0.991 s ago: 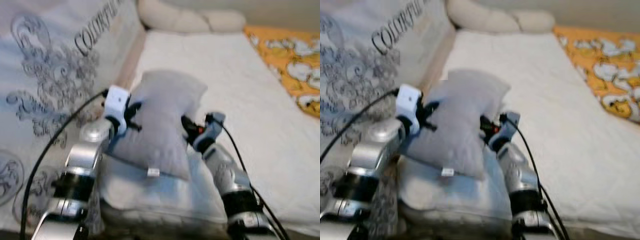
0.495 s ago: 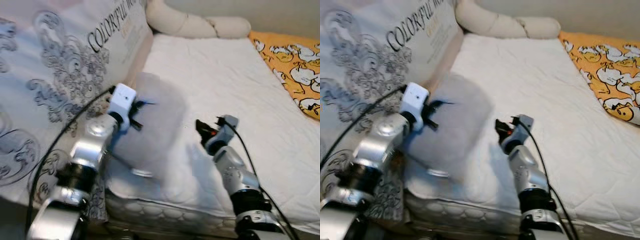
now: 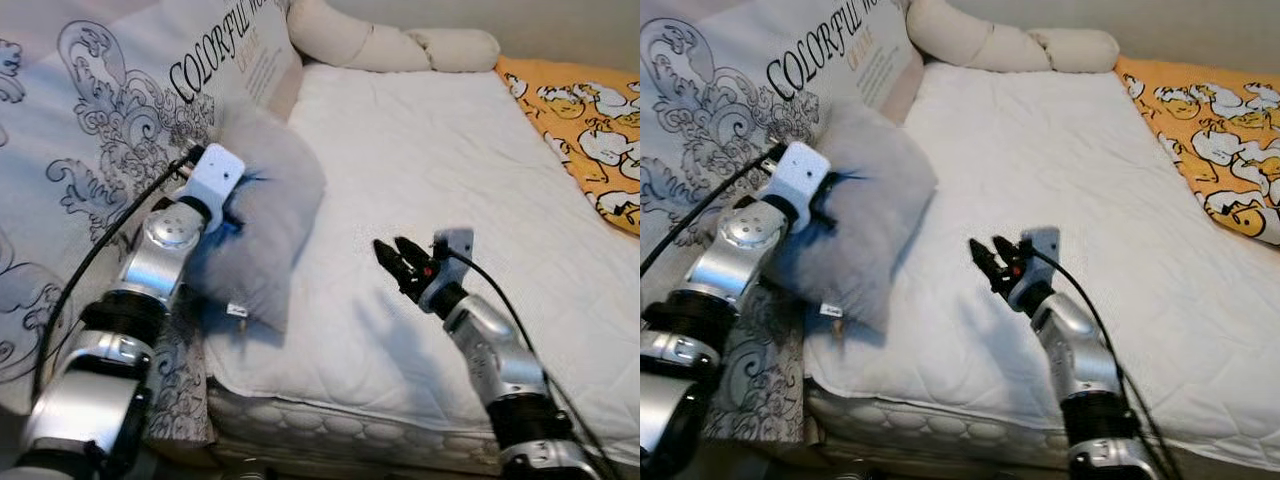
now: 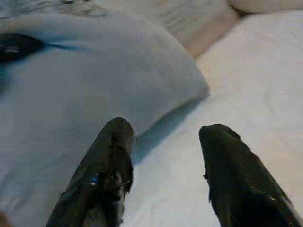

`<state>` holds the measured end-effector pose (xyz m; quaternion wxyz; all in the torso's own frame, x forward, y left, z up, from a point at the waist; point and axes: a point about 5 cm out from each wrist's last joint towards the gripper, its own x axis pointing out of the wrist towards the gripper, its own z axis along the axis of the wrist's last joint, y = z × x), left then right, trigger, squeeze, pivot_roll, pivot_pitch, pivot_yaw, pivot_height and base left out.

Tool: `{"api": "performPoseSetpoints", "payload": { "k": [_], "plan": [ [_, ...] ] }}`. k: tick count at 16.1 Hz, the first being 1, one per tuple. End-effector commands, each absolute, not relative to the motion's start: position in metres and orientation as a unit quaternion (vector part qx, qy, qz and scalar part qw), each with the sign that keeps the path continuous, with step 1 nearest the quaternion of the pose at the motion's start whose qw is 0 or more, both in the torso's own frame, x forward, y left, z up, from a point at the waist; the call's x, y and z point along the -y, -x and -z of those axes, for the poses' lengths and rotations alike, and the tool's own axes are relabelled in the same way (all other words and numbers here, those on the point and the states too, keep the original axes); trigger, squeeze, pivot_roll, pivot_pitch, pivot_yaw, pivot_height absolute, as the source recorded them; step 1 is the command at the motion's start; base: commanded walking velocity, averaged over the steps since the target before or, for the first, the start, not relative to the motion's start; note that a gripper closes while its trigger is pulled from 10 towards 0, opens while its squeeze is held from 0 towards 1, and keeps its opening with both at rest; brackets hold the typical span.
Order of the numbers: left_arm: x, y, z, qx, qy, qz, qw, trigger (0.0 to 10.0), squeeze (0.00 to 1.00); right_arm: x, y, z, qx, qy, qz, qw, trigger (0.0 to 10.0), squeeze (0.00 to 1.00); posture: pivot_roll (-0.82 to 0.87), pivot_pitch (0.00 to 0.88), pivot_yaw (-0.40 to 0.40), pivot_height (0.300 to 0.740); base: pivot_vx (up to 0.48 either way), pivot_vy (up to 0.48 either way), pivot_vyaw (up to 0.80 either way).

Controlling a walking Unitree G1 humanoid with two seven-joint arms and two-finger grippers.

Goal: Clean up the room

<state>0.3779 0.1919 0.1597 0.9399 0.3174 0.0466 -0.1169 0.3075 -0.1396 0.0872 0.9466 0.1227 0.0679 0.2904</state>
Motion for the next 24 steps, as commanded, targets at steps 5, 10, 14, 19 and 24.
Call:
{"api": "performPoseSetpoints", "payload": {
  "k": [5,10,14,19,24],
  "plan": [
    [-0.211,-0.378,-0.154,-0.078,-0.369,0.106,0.92,10.0,0.0,0.143,-0.286,-0.105,-0.066,-0.119,-0.455,0.88,10.0,1.0,0.0,0.0,0.005,0.74,0.0,0.0,0.0],
    [-0.21,-0.371,-0.155,-0.066,-0.291,0.097,0.949,10.0,1.0,0.15,-0.293,-0.106,-0.056,-0.118,-0.423,0.897,10.0,1.0,0.02,0.0,-0.013,0.74,0.0,0.0,0.0],
    [-0.221,-0.362,-0.172,-0.004,-0.315,0.083,0.945,10.0,1.0,0.146,-0.292,-0.104,-0.061,-0.144,-0.418,0.895,10.0,1.0,0.03,0.0,-0.041,0.74,0.0,0.0,0.0],
    [-0.204,-0.331,-0.186,0.09,-0.148,0.109,0.979,10.0,1.0,0.15,-0.291,-0.11,-0.013,-0.114,-0.343,0.932,10.0,1.0,0.0,0.0,-0.023,0.74,0.0,0.0,0.0],
    [-0.183,-0.293,-0.166,0.072,-0.053,0.097,0.991,10.0,1.0,0.154,-0.283,-0.109,0.008,-0.133,-0.181,0.974,10.0,1.0,-0.01,0.0,-0.049,0.74,0.0,-0.137,0.0]
  ]
}}
